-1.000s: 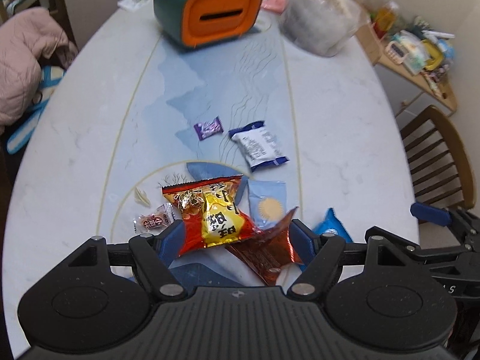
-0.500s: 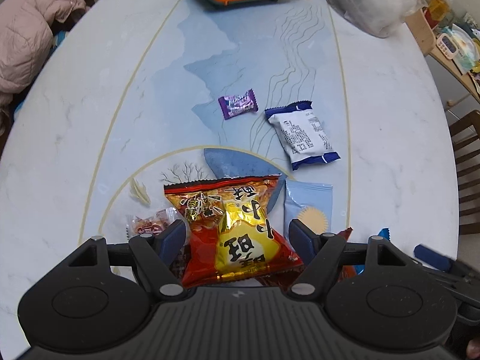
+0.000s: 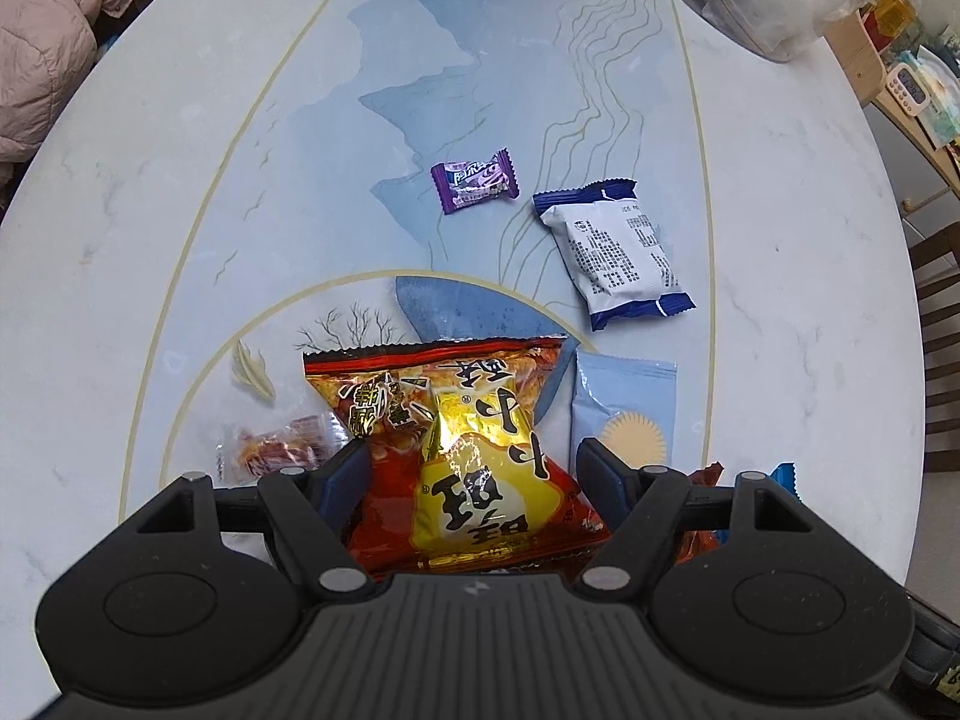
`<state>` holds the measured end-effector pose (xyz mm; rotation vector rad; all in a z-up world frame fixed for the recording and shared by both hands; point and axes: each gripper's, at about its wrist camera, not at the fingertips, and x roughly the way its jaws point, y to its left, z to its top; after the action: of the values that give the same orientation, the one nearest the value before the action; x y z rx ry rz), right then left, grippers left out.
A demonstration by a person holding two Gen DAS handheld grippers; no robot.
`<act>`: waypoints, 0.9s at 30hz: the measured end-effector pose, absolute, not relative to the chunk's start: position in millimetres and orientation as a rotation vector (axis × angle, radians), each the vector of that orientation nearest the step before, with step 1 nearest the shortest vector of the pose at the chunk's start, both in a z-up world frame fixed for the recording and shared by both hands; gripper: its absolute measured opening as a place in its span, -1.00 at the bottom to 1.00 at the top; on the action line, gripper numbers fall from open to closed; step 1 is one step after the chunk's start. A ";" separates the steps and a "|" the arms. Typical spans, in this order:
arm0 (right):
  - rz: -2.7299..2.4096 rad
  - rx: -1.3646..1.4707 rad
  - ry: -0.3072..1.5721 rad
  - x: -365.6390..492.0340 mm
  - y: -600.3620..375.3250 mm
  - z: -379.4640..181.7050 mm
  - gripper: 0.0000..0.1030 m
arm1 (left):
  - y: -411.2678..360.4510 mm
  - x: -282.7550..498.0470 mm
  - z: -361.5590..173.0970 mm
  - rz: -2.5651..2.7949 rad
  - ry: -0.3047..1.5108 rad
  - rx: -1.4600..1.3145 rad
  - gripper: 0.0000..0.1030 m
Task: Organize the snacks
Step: 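Grasp the red-yellow chip bag with the left gripper while the right grasps the blue packet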
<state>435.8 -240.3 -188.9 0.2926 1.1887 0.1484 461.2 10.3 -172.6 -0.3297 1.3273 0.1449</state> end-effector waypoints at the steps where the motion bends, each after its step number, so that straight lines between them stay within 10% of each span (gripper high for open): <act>1: 0.144 0.295 1.188 436.1 -240.3 -189.0 0.19 | 10.7 460.9 -172.4 0.145 1.325 -0.331 0.45; 10: 0.149 0.305 1.162 430.4 -241.0 -186.0 -0.04 | 11.1 455.1 -164.2 0.137 1.291 -0.327 0.05; 27: 0.161 0.279 1.042 403.6 -254.9 -127.4 -0.07 | 17.1 422.8 -114.0 0.072 1.215 -0.378 0.01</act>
<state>403.7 -254.9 -127.4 0.2792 1.0422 0.1614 422.8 17.1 -114.0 -0.3781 1.2147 0.0720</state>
